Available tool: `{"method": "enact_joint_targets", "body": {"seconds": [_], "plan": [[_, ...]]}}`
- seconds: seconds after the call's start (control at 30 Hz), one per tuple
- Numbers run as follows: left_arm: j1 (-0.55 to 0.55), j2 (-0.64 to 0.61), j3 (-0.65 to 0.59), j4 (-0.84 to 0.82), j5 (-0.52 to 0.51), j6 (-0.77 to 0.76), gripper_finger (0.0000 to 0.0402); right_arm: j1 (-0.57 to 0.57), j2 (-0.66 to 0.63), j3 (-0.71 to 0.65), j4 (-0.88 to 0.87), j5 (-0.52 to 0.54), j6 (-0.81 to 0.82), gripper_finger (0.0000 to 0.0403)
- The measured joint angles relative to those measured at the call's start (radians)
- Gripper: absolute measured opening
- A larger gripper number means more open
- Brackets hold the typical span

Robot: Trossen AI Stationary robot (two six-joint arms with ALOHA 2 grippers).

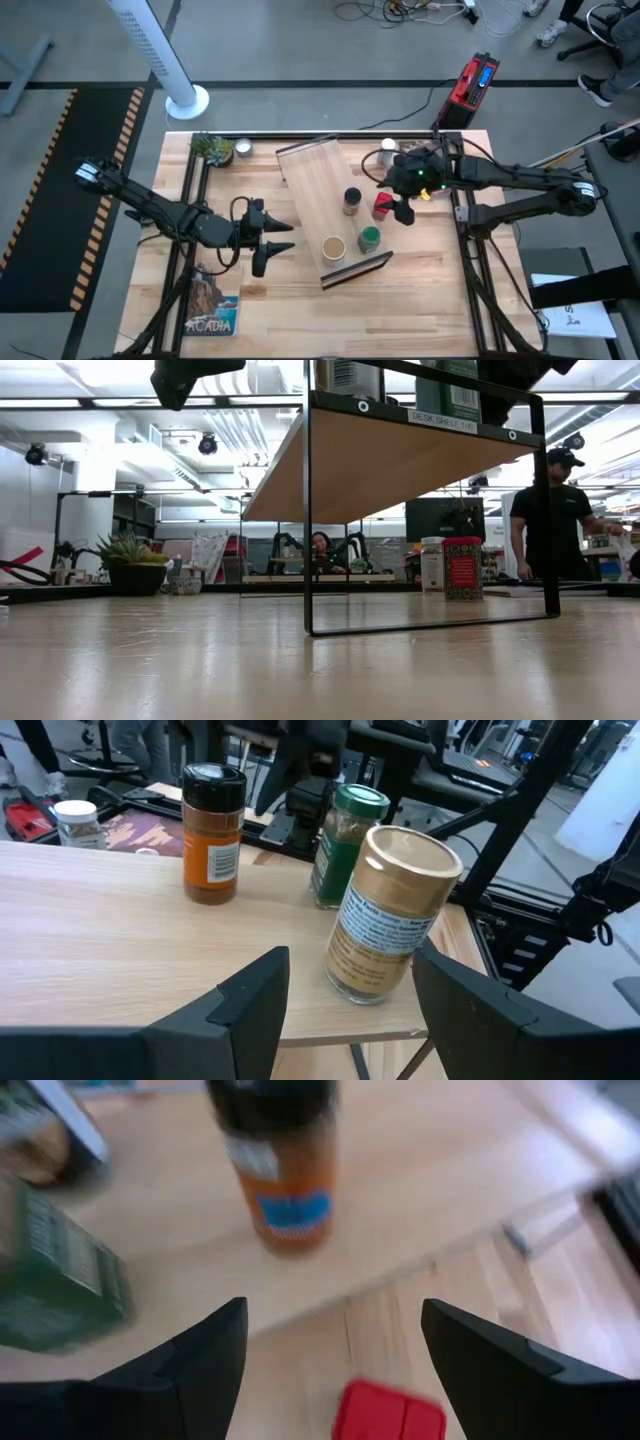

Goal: Shelf spices
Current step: Put the red seasoning can on the shelf aligned with the other brown seasoning bottle

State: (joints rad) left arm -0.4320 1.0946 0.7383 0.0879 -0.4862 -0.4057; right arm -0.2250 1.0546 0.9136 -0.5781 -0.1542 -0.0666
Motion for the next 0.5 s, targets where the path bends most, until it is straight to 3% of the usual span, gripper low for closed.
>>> {"method": "enact_joint_targets", "body": {"seconds": [0.27, 0.5], "plan": [[-0.004, 0.000, 0.000, -0.027, 0.000, -0.025, 0.0204, 0.000, -0.003, -0.100, 0.010, 0.036, 0.069, 0.0268], [-0.004, 0.000, 0.000, -0.047, 0.000, -0.049, 0.0204, -0.001, -0.003, -0.133, 0.011, 0.158, 0.154, 0.0287]]}}
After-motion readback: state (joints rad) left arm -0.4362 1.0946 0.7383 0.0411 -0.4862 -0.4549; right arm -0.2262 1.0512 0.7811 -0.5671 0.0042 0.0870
